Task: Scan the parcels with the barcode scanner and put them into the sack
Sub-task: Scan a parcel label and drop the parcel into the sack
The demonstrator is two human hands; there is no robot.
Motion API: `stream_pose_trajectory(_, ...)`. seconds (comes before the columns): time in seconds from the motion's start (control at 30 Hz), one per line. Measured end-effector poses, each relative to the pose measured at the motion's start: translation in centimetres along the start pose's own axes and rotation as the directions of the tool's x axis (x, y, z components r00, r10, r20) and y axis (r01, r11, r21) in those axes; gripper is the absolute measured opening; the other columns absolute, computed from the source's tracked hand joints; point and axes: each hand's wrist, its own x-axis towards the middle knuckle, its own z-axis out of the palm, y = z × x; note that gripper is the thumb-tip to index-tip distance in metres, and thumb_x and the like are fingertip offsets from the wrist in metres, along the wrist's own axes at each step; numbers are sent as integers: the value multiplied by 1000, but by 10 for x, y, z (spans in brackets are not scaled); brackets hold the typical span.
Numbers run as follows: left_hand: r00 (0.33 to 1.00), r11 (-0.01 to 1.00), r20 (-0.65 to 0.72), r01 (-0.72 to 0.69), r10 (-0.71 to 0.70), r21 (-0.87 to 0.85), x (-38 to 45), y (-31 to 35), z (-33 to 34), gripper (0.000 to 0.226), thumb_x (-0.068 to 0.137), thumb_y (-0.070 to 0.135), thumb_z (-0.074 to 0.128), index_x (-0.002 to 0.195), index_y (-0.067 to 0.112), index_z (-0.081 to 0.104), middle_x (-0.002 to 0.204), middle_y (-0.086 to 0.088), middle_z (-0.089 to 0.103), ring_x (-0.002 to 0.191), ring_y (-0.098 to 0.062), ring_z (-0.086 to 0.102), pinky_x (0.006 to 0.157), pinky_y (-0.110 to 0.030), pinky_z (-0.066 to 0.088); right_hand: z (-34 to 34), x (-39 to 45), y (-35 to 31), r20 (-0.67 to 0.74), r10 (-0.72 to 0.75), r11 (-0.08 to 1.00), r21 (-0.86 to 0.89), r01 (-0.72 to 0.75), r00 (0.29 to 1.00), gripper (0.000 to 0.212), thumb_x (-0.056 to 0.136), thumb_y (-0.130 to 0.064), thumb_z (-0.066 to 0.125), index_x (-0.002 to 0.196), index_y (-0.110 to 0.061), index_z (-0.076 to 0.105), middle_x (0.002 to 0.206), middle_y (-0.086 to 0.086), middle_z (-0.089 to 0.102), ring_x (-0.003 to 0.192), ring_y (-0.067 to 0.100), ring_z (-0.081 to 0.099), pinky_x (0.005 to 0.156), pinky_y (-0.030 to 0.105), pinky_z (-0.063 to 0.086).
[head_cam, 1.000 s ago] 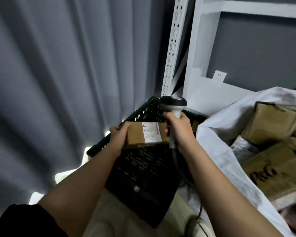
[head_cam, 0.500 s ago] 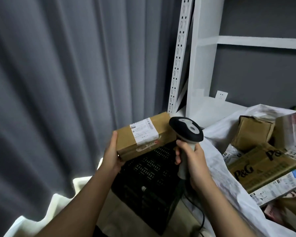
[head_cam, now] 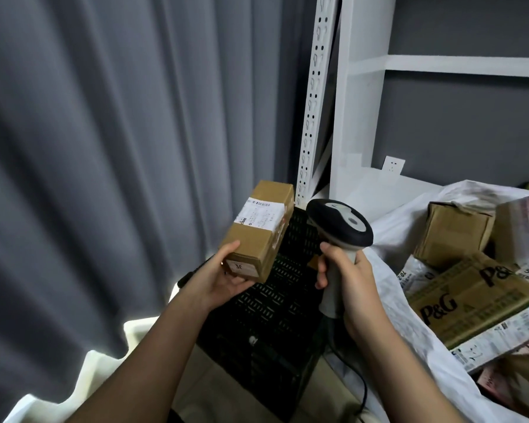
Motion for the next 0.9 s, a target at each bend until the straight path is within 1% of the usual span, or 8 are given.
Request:
stream_pose_trajectory(0.1, 999, 998, 10, 35, -36, 51, -2, -5, 2, 42, 76, 26, 70, 114, 12, 59, 103, -11, 66, 95, -26, 65, 83, -40, 52, 1, -3, 1, 8, 10, 1000, 4, -10, 1000, 21, 79, -23, 65, 82, -10, 49, 58, 3, 50, 44, 16, 41, 49, 30, 37)
stream_pose_trajectory(0.23, 998, 991, -5, -62, 63, 116, -1, -6, 1, 28, 86, 18, 65, 113, 15, 59, 99, -4, 71, 86, -16, 67, 78, -28, 50, 4, -6, 2, 13, 15, 1000, 0, -15, 1000, 16, 93, -9, 60, 82, -11, 49, 58, 4, 50, 45, 16, 41, 50, 31, 36)
stream_pose_trajectory(0.4, 926, 864, -47, -332, 375, 378, 0, -1, -11, 82, 80, 11, 74, 144, 34, 28, 118, 9, 53, 102, -13, 58, 97, -46, 47, 2, -5, 0, 53, 39, 999, -28, -38, 998, 21, 78, -22, 67, 80, -11, 49, 58, 4, 50, 44, 16, 40, 48, 28, 37)
stream_pose_trajectory(0.5, 840, 749, -1, -484, 543, 453, 3, 6, -19, 100, 75, 1, 78, 150, 30, 18, 139, 3, 43, 120, -16, 52, 102, -44, 46, -1, -3, 0, 104, 42, 997, -61, -36, 994, 22, 75, -23, 65, 78, -10, 47, 54, 3, 46, 41, 15, 36, 46, 29, 35)
stream_pose_trajectory(0.63, 798, 619, 61, -510, 599, 597, 8, 9, -32, 99, 61, 8, 86, 139, 30, 28, 137, 0, 47, 128, -17, 48, 102, -29, 42, -4, -3, 1, 174, 74, 994, -97, -58, 982, 26, 75, -24, 64, 83, -7, 46, 52, 1, 43, 38, 13, 32, 42, 25, 32)
stream_pose_trajectory(0.73, 762, 549, 100, -545, 640, 634, 6, 13, -33, 95, 63, 2, 85, 136, 27, 29, 134, 2, 46, 125, -13, 46, 108, -27, 38, -5, -6, 1, 223, 110, 989, -122, -84, 969, 31, 73, -26, 67, 88, -5, 49, 51, 2, 41, 38, 13, 30, 40, 24, 31)
stream_pose_trajectory(0.83, 702, 463, 132, -587, 700, 664, 0, 16, -34, 90, 68, -5, 81, 137, 22, 31, 128, 9, 45, 117, -4, 44, 89, -2, 35, -7, -9, 0, 260, 137, 983, -151, -100, 956, 40, 68, -30, 71, 90, -4, 49, 51, 4, 41, 38, 14, 31, 39, 25, 33)
stream_pose_trajectory(0.9, 691, 453, 135, -595, 711, 664, -2, 18, -38, 90, 68, -3, 82, 139, 22, 32, 128, 11, 45, 116, -1, 44, 90, -4, 35, -8, -12, 1, 269, 151, 981, -161, -111, 951, 38, 70, -29, 70, 90, -5, 49, 51, 5, 42, 38, 14, 32, 40, 26, 33)
